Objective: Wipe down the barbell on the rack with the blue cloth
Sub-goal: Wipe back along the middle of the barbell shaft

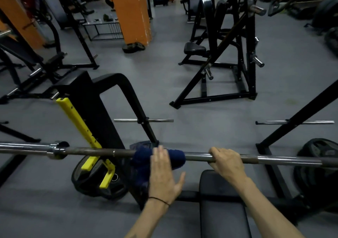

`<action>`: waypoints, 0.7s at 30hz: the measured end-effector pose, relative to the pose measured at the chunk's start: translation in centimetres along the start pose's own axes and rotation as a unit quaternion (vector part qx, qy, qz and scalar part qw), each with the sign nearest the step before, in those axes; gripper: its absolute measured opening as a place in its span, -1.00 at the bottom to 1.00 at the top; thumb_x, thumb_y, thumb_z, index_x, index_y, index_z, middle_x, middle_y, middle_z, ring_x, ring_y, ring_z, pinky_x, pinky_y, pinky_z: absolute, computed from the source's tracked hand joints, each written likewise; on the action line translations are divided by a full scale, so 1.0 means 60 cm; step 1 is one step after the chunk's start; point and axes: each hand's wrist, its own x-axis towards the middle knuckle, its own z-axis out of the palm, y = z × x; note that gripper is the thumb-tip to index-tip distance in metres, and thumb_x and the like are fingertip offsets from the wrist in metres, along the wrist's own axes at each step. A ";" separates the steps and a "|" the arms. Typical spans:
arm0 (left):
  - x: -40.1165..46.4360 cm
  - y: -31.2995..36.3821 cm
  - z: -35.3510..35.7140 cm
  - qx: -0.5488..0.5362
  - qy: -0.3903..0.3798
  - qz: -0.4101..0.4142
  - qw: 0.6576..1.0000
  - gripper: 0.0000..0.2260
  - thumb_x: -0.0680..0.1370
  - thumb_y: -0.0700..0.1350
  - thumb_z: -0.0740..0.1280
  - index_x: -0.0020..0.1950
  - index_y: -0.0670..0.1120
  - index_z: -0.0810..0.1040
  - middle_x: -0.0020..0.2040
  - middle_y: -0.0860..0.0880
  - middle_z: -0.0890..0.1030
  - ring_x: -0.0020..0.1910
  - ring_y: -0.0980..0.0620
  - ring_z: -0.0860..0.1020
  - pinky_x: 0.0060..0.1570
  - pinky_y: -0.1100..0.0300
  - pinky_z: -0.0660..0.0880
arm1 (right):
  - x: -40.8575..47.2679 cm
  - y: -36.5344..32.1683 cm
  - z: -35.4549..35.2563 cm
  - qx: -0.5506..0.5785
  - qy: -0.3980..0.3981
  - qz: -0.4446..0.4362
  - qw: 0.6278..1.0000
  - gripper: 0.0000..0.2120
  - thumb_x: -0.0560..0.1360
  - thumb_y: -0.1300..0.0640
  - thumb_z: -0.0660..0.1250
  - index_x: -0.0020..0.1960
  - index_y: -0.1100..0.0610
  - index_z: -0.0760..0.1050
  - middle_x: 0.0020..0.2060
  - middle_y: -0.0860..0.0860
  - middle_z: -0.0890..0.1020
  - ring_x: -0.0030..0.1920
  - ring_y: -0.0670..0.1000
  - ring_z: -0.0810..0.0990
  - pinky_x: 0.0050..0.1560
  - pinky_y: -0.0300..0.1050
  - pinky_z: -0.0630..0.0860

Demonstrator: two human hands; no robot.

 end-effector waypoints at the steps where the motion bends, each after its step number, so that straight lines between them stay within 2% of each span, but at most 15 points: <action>1: 0.004 0.042 0.008 -0.017 -0.012 0.043 0.999 -0.14 0.53 0.22 0.25 0.61 -0.31 0.06 0.64 -0.27 0.02 0.63 -0.27 -0.03 0.58 -0.16 0.01 | 0.001 -0.001 0.000 -0.003 -0.003 0.003 1.000 -0.57 0.00 0.11 0.71 -0.31 0.09 0.50 -0.50 -0.03 0.51 -0.54 0.09 0.49 -0.53 -0.19 0.32; 4: 0.016 0.139 0.023 -0.053 -0.047 0.159 0.985 -0.16 0.42 0.04 0.31 0.61 -0.30 0.13 0.64 -0.26 0.04 0.63 -0.24 0.00 0.55 -0.16 0.13 | 0.004 0.003 0.000 -0.017 -0.021 0.019 0.999 -0.59 -0.01 0.25 0.65 -0.31 0.09 0.49 -0.50 -0.02 0.55 -0.54 0.11 0.53 -0.56 -0.18 0.35; 6: 0.021 0.148 0.020 -0.050 -0.064 0.166 0.983 -0.16 0.37 -0.04 0.32 0.60 -0.29 0.15 0.63 -0.25 0.08 0.63 -0.22 0.04 0.54 -0.13 0.17 | 0.003 0.004 0.002 -0.022 -0.030 0.026 0.999 -0.61 -0.01 0.33 0.59 -0.31 0.10 0.49 -0.49 -0.02 0.56 -0.53 0.11 0.54 -0.57 -0.18 0.35; 8: 0.021 0.107 0.015 -0.060 -0.052 0.172 0.982 -0.15 0.34 -0.13 0.37 0.60 -0.28 0.16 0.64 -0.23 0.09 0.62 -0.19 0.07 0.55 -0.10 0.17 | 0.003 0.006 0.003 -0.023 -0.041 0.023 0.999 -0.61 -0.02 0.31 0.58 -0.29 0.10 0.51 -0.48 -0.02 0.57 -0.52 0.10 0.54 -0.57 -0.18 0.34; 10: 0.015 0.035 0.011 -0.052 -0.035 0.163 0.985 -0.15 0.36 -0.18 0.42 0.60 -0.28 0.17 0.64 -0.22 0.10 0.62 -0.18 0.08 0.56 -0.08 0.14 | 0.004 0.010 0.005 -0.016 -0.053 0.021 0.998 -0.60 -0.02 0.24 0.62 -0.26 0.10 0.54 -0.46 -0.02 0.58 -0.50 0.10 0.56 -0.55 -0.17 0.35; 13: -0.005 -0.078 0.002 -0.014 0.003 0.101 0.995 -0.16 0.42 -0.17 0.48 0.61 -0.26 0.15 0.64 -0.21 0.09 0.63 -0.18 0.06 0.55 -0.15 0.14 | 0.001 0.011 0.008 0.002 -0.041 0.018 0.999 -0.62 0.09 0.10 0.67 -0.24 0.06 0.53 -0.44 -0.05 0.57 -0.49 0.08 0.55 -0.53 -0.17 0.34; 15: -0.016 -0.104 -0.001 0.012 0.007 0.058 0.998 -0.15 0.44 -0.12 0.48 0.62 -0.27 0.12 0.64 -0.23 0.08 0.63 -0.20 0.06 0.56 -0.18 0.12 | -0.002 0.010 0.010 0.007 -0.033 0.012 0.999 -0.63 0.14 0.08 0.67 -0.24 0.06 0.50 -0.45 -0.06 0.55 -0.50 0.07 0.53 -0.54 -0.15 0.34; 18: -0.006 -0.040 0.007 0.001 0.018 0.022 1.000 -0.14 0.44 0.00 0.39 0.61 -0.32 0.09 0.63 -0.29 0.06 0.62 -0.28 0.01 0.59 -0.18 -0.01 | -0.001 0.010 0.015 -0.003 -0.012 0.001 1.000 -0.63 0.13 0.06 0.68 -0.26 0.06 0.51 -0.47 -0.06 0.54 -0.53 0.06 0.50 -0.57 -0.16 0.32; 21: 0.010 0.084 0.032 -0.079 0.006 0.129 0.989 -0.15 0.39 -0.01 0.35 0.59 -0.32 0.15 0.63 -0.26 0.07 0.62 -0.27 0.04 0.56 -0.19 0.07 | -0.002 0.014 0.019 -0.010 -0.004 0.003 1.000 -0.62 0.08 0.09 0.68 -0.28 0.07 0.51 -0.49 -0.03 0.54 -0.55 0.08 0.50 -0.59 -0.15 0.32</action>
